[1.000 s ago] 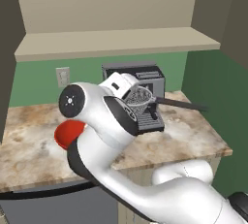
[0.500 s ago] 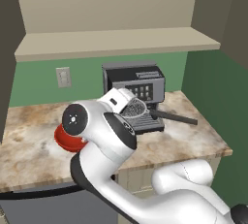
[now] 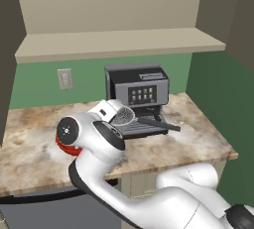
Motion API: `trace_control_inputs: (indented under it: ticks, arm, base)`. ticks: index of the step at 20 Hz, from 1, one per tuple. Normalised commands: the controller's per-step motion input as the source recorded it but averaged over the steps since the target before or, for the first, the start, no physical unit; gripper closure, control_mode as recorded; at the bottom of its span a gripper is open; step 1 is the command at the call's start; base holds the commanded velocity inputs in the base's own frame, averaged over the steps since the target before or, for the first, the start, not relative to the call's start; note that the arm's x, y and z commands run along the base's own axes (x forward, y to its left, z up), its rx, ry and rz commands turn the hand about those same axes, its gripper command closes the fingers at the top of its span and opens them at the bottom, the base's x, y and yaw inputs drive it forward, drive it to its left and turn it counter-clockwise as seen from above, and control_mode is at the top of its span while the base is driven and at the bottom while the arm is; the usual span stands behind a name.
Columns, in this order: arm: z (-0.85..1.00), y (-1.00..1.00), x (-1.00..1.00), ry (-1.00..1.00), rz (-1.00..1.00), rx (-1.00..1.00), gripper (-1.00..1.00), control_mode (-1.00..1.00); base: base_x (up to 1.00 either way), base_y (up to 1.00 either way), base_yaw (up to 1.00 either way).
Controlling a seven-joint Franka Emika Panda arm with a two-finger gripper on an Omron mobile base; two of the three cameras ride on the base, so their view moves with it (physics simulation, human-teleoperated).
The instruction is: Open the cabinet and setup a tea strainer by placing it in the bowl upright.
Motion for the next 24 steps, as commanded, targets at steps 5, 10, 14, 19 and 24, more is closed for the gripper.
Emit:
trace_control_inputs:
  ticks: [5, 10, 14, 19, 24]
  arm:
    - [-0.29, 0.61, 0.52, 0.00, -0.02, 0.00, 1.00, -1.00]
    - [-0.44, 0.52, 0.36, 0.00, -0.02, 0.00, 1.00, -1.00]
    - [-0.35, 0.32, 0.44, 0.00, -0.03, 0.02, 1.00, -1.00]
    - [-0.36, 0.37, 0.51, 0.00, 0.00, 0.07, 1.00, -1.00]
    - [-0.42, 0.38, 0.43, 0.00, 0.00, 0.07, 1.00, -1.00]
  base:
    - [0.00, 0.00, 0.00]
    - [0.00, 0.00, 0.00]
    - [0.00, 0.00, 0.00]
    - [0.00, 0.00, 0.00]
    - [0.00, 0.00, 0.00]
